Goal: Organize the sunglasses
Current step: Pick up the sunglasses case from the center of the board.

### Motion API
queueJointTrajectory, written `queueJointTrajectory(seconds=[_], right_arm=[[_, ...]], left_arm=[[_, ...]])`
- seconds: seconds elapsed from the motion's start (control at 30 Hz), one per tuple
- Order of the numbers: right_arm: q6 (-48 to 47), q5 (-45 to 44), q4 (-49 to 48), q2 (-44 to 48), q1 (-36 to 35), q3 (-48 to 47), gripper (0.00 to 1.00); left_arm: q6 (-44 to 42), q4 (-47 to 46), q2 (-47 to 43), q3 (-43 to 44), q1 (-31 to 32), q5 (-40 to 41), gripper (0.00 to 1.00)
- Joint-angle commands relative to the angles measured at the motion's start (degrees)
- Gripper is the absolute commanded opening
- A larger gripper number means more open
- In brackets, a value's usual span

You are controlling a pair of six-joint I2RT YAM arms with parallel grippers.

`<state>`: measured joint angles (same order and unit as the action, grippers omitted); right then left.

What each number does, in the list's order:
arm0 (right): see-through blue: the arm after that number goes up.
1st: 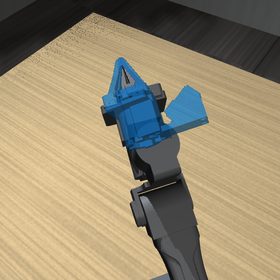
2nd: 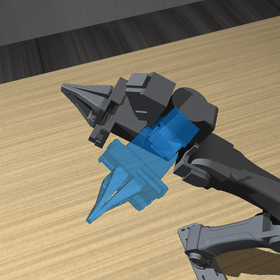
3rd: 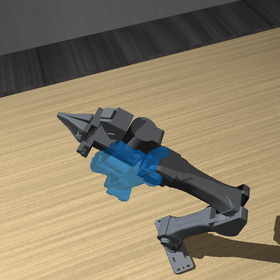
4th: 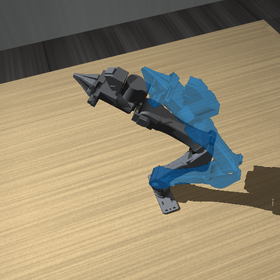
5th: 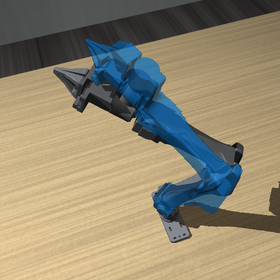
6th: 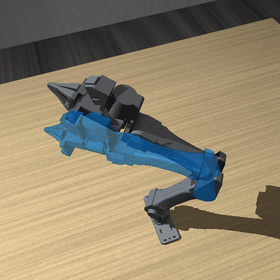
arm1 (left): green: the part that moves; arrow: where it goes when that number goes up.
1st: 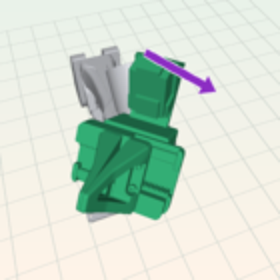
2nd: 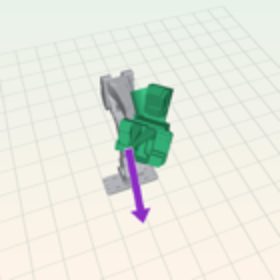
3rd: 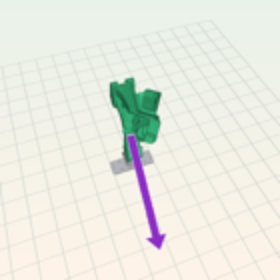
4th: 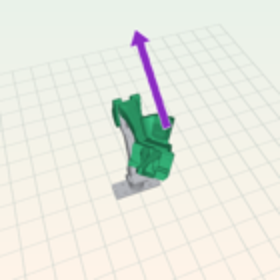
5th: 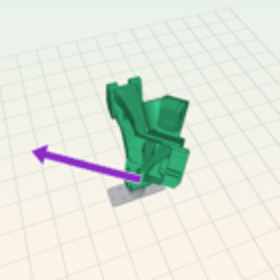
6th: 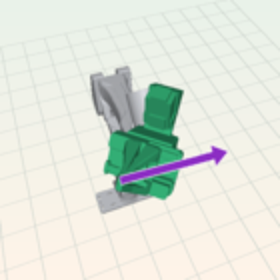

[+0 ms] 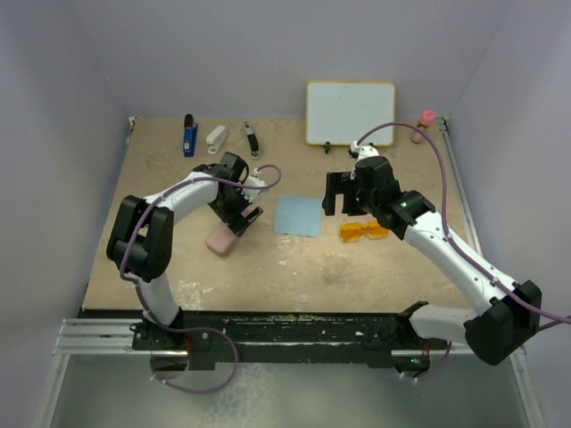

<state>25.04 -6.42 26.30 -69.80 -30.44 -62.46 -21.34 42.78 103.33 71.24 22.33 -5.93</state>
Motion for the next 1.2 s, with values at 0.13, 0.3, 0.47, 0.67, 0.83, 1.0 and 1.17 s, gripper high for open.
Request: queueJointTrajectory(seconds=[0.13,0.3,0.47,0.67,0.83,1.0,1.17], right_arm=[[-0.42,0.11,-1.45,-0.07,0.29,0.16,1.00],[-0.56,-0.35,-1.13,0.01,0.29,-0.01,1.00],[-0.52,-0.35,-1.25,-0.15,0.34,-0.05,1.00],[-0.46,-0.31,-1.34,-0.16,0.38,0.40,1.00],[-0.33,-0.09,-1.60,-0.41,0.38,0.58,1.00],[-0.25,0.09,-1.78,-0.75,0.38,0.58,1.00],[-0.42,0.45,-2.31,-1.02,0.42,0.92,1.00]], left_arm=[[2.64,-2.09,0.40,0.66,0.31,0.63,0.98],[3.16,-2.25,1.66,0.99,0.26,1.85,0.98],[3.70,-2.52,2.20,1.32,0.31,3.01,0.98],[3.70,-1.61,1.61,2.32,0.27,2.68,0.96],[3.33,-1.00,1.32,2.63,0.26,1.37,0.71],[3.07,-0.59,2.07,3.14,0.27,0.53,0.36],[1.63,2.55,1.81,5.45,0.31,-4.29,0.12]])
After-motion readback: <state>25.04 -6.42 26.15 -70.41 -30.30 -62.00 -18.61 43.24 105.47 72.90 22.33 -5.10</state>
